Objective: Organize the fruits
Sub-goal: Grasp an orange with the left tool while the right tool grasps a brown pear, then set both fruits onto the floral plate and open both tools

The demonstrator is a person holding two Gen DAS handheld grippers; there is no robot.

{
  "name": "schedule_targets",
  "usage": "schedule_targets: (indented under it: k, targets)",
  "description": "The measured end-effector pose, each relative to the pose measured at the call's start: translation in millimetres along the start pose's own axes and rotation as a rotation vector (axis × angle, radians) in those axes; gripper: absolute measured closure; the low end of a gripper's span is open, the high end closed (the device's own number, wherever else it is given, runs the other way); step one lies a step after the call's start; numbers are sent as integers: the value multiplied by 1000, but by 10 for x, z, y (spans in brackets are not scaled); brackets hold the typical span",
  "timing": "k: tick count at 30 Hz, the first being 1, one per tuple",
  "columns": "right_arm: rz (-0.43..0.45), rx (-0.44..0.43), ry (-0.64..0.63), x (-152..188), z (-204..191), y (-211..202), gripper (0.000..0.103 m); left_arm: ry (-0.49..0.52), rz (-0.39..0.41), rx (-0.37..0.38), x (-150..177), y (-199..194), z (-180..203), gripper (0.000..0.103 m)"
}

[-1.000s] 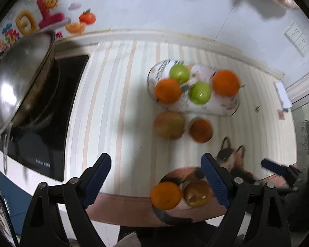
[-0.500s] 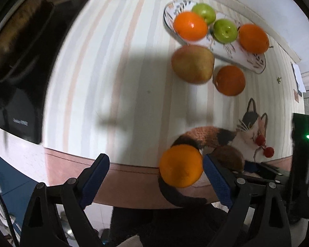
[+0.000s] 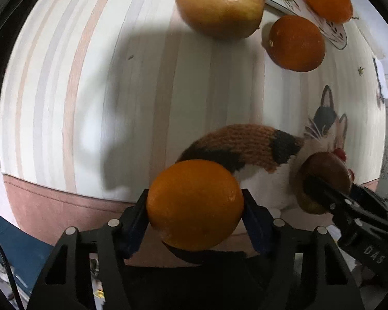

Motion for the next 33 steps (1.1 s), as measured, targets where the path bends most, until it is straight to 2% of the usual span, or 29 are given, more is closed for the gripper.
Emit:
schedule_targets:
  k: [3, 7, 11, 17, 21, 23, 28, 33]
  targets:
    - [14, -3, -1, -44, 47, -22, 36, -9, 14, -56, -1, -26, -34, 39]
    - [-5, -14, 4, -98, 63, 18, 36, -45, 12, -26, -29, -26, -126, 39]
    - [-36, -27, 13, -128, 25, 148, 38, -32, 28, -53, -67, -53, -93, 39]
    - [-6, -32, 3, -173, 59, 72, 40, -12, 36, -79, -75, -76, -8, 40]
    - [7, -49, 9, -236, 125, -52, 41, -6, 69, -68, -94, -340, -49, 40]
    - [25, -83, 34, -316, 160, -187, 41, 2, 107, -64, -155, -547, -19, 40]
    - [111, -145, 73, -621, 208, -580, 41, 50, 216, -32, -530, -1139, 171, 40]
    - [216, -160, 112, -1189, 189, -859, 41, 118, 284, -27, -1306, -1566, 379, 40]
Point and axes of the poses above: each gripper's, at about its wrist camera, not at the fingertips, and y roughly the way its jaws point, z to its right, x to its underside, the point moved 1 cm from there along y, roughly the way its jaws point, and after that the axes turned 13 degrees about y, right-handed, at the moved point
